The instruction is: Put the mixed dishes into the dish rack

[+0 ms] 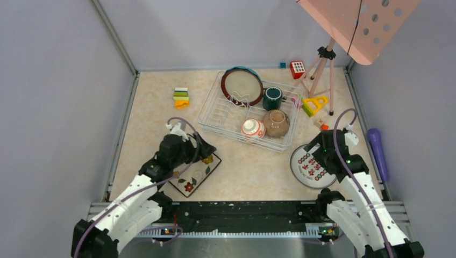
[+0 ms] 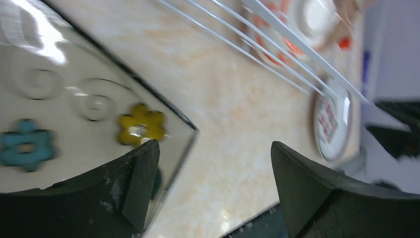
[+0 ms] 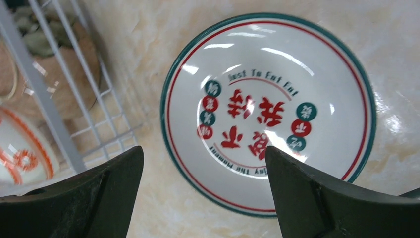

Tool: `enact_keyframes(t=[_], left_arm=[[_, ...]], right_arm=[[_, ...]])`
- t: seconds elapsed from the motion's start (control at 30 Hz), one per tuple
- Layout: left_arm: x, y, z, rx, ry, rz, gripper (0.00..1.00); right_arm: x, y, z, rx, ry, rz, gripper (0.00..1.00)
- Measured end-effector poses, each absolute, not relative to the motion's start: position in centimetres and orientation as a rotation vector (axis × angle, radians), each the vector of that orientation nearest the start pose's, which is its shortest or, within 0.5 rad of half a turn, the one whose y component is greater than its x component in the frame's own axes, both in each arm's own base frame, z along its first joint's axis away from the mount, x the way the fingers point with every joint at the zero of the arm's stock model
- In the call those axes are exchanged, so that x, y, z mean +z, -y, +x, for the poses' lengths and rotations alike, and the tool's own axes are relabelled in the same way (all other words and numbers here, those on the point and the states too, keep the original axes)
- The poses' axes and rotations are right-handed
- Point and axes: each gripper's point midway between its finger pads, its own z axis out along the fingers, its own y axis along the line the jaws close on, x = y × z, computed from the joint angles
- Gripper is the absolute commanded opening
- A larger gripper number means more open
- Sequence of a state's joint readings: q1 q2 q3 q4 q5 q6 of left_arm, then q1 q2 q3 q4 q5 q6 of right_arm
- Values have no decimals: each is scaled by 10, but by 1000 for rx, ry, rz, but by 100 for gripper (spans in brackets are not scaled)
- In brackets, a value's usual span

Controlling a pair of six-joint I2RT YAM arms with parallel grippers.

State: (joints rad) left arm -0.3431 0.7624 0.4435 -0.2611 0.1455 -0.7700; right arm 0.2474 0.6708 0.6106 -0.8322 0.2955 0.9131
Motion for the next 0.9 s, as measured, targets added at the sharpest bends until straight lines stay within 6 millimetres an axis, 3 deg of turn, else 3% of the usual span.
enact_keyframes(t=[0.13, 0.27, 0.37, 0.5, 0.7, 0.8, 0.9], left_arm=[[128, 212, 199, -1034, -2192, -174, 83], [118, 251, 172, -1124, -2204, -99, 84], [111, 271, 163, -1157, -2214, -84, 84], [105, 288, 165, -1195, -2213, -98, 84], [108, 295, 171, -1216, -2179, -118, 85], [112, 295, 174, -1217, -2156, -123, 86], [119, 292, 178, -1205, -2121, -132, 86]], right_arm=[[96, -5, 208, 113, -2232, 1054, 91], [78, 14, 218, 60, -2266, 1150, 91], [63, 18, 226, 27, -2338, 1208, 92], [55, 21, 253, -17, -2424, 1274, 91], [55, 36, 289, -31, -2408, 1398, 84], [44, 34, 293, -30, -2440, 1458, 82], [25, 26, 284, -40, -2518, 1535, 80]])
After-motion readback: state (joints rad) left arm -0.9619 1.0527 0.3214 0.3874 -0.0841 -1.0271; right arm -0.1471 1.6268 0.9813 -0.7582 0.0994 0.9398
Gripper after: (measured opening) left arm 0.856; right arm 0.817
